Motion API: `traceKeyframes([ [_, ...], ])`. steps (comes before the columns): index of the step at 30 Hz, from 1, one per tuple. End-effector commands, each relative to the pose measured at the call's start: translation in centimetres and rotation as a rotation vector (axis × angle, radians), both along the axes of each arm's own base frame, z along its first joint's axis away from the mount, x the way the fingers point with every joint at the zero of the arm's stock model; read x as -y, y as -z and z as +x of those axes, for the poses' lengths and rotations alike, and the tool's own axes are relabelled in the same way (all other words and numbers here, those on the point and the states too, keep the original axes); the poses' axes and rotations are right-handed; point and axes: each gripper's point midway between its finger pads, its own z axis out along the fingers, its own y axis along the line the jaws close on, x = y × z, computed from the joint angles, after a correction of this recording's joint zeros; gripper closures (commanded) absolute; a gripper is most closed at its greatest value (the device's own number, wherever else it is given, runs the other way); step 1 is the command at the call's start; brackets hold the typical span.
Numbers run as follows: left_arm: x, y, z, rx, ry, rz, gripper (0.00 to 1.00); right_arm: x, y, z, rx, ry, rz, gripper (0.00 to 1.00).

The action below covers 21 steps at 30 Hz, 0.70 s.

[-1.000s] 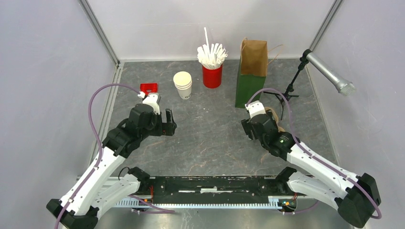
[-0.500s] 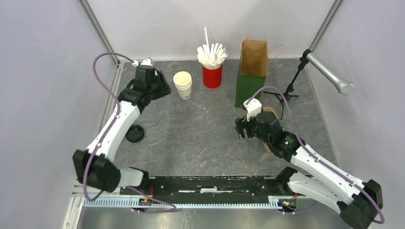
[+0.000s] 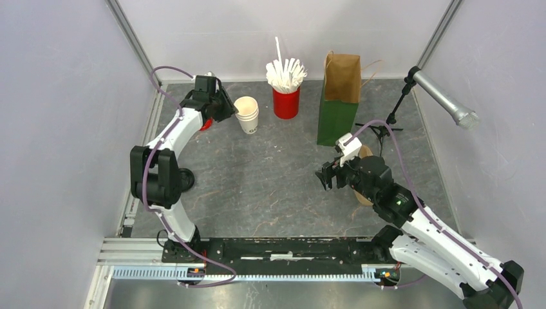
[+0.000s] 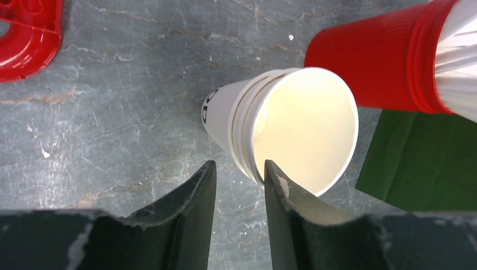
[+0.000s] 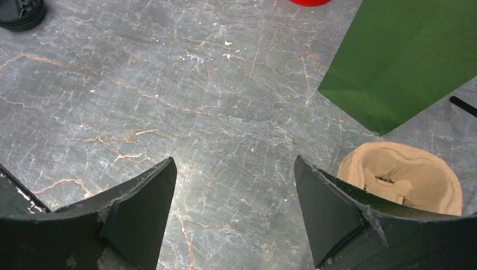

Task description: Pack the takeout coffee

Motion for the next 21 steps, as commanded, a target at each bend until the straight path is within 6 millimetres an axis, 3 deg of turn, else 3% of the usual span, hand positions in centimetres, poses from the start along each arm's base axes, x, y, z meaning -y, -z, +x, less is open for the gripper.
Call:
traceKeyframes([
  [1, 0.9, -2.9, 2.4, 0.111, 0.029, -0.089, 0.56, -0.4, -0.1, -0.4, 0.014, -0.029, 0.028, 0.16],
  [10, 1.4, -2.4, 2.7, 0.097, 0.060, -0.088, 0.53, -0.2, 1.2, -0.4, 0.005, -0.023, 0.005, 0.16],
  [19, 1.6, -1.7, 2.9, 0.064, 0.087, -0.080, 0.66, 0.0, 1.7, -0.4, 0.003, -0.018, -0.006, 0.15],
  [21, 1.7, -1.7, 2.9, 0.056, 0.094, -0.076, 0.73, 0.0, 1.7, -0.3, 0.006, -0.015, -0.004, 0.15],
])
